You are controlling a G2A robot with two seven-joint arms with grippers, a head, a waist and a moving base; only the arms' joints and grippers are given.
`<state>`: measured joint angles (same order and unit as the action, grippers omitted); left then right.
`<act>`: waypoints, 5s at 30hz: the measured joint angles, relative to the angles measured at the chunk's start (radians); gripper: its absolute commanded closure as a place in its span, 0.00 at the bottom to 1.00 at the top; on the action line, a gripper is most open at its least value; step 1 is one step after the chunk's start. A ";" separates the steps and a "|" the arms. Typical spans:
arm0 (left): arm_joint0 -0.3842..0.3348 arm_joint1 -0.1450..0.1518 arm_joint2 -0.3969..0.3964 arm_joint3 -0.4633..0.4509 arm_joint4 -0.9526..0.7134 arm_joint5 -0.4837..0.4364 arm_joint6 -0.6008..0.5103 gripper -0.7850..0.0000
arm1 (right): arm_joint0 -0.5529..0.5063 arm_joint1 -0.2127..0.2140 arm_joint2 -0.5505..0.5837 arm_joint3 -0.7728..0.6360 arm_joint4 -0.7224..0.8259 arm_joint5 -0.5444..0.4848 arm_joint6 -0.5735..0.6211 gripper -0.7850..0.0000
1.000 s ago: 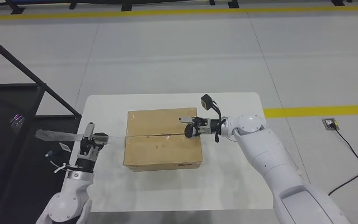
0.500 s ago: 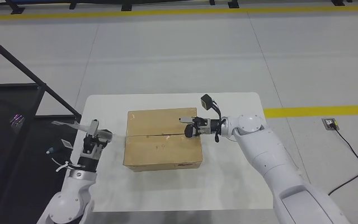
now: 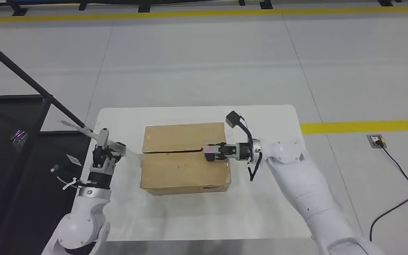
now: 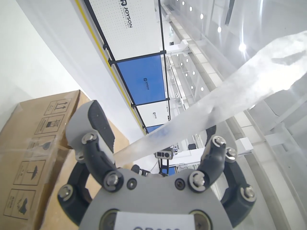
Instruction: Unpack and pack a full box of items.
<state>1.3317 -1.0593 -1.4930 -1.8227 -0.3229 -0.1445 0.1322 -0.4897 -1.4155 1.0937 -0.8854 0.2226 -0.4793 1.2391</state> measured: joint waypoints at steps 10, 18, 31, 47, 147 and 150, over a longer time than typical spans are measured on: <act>-0.008 -0.015 0.003 -0.027 0.005 0.039 0.006 0.00 | -0.145 0.047 0.056 -0.287 -0.067 0.050 0.029 0.00; -0.035 -0.030 0.054 -0.066 0.053 0.089 0.018 0.00 | -0.204 0.069 0.077 -0.384 -0.092 0.072 0.019 0.00; -0.185 -0.069 0.215 0.012 0.208 0.183 0.085 0.00 | -0.266 0.099 0.124 -0.431 -0.077 0.069 -0.005 0.00; -0.250 -0.107 0.311 0.066 0.315 0.204 0.079 0.00 | -0.267 0.121 0.116 -0.445 -0.060 0.076 -0.013 0.00; 0.079 -0.054 -0.236 0.020 0.164 -0.136 -0.428 0.00 | 0.316 -0.016 -0.291 0.380 -0.275 -0.292 -0.303 0.14; 0.079 -0.054 -0.236 0.020 0.164 -0.136 -0.428 0.00 | 0.316 -0.015 -0.301 0.353 -0.323 -0.259 -0.321 0.21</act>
<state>1.4112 -1.1134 -1.7292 -1.8030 -0.1588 -0.2806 -0.2959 -0.1732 -1.4306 0.7925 -0.5322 -0.0999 -0.7385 0.9182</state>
